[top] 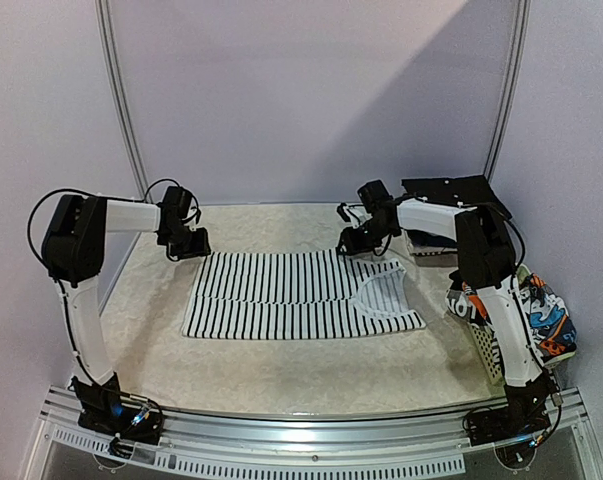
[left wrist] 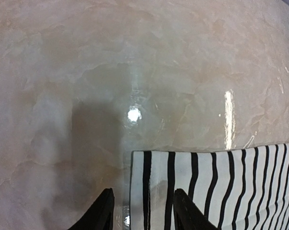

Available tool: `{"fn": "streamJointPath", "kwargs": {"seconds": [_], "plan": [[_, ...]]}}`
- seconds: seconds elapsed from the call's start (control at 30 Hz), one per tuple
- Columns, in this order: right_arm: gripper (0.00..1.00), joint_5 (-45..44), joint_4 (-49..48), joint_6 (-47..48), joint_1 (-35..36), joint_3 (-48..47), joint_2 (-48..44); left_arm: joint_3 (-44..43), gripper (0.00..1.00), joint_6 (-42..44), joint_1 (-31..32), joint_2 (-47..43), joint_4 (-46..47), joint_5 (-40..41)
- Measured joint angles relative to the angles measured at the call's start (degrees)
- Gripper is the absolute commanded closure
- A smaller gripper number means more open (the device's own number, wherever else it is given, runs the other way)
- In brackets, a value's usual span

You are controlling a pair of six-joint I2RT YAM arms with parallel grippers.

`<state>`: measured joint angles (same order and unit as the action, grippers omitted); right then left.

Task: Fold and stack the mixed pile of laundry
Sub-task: Pick up the 1/3-folded tank top from the center of the board.

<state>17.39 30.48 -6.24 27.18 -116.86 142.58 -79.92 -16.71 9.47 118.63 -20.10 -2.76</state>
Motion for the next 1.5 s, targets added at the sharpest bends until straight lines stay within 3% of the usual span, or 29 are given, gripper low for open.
{"fn": "streamJointPath", "kwargs": {"seconds": [0.47,0.83,0.97,1.07,1.17,1.2,1.5], "plan": [[0.85,0.7,0.0,0.3,-0.1,-1.1,0.9,-8.6,0.62,0.9,-0.9,5.7,-5.9,-1.6],[0.92,1.0,0.2,0.3,-0.2,-1.4,1.2,-13.0,0.83,0.7,-1.0,9.1,-8.9,-1.8],[0.95,1.0,0.2,0.5,-0.2,-1.4,1.2,-14.3,0.97,0.9,-1.0,10.0,-9.5,-2.3],[0.88,1.0,0.2,0.6,-0.2,-1.4,1.2,-15.8,1.0,1.0,-1.0,11.0,-9.7,-3.0],[0.65,1.0,0.3,0.3,-0.2,-1.4,1.2,-15.9,1.0,1.5,-1.0,11.0,-9.7,-3.4],[0.63,1.0,0.3,0.6,-0.2,-1.5,1.2,-15.9,1.0,1.6,-1.0,11.0,-9.7,-3.5],[0.67,1.9,-0.4,-0.3,-1.0,-1.8,1.2,-15.6,1.0,1.7,-1.0,11.0,-9.1,-3.9]]}}
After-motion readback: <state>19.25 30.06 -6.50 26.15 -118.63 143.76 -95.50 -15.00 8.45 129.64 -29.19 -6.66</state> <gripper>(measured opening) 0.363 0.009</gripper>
